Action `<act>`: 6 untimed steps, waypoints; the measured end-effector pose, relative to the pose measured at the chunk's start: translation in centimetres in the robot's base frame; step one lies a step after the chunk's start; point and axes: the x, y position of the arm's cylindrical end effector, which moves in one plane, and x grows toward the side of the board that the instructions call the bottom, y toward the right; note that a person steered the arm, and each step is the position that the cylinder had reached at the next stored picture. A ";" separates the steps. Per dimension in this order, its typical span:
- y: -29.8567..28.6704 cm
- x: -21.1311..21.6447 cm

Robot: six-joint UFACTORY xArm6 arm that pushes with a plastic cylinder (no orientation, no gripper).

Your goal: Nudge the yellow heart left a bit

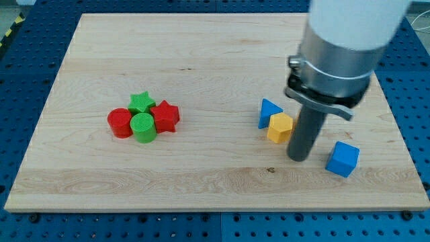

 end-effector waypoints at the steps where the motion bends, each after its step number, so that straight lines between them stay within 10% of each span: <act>1: 5.0 0.1; 6: 2.3 -8.0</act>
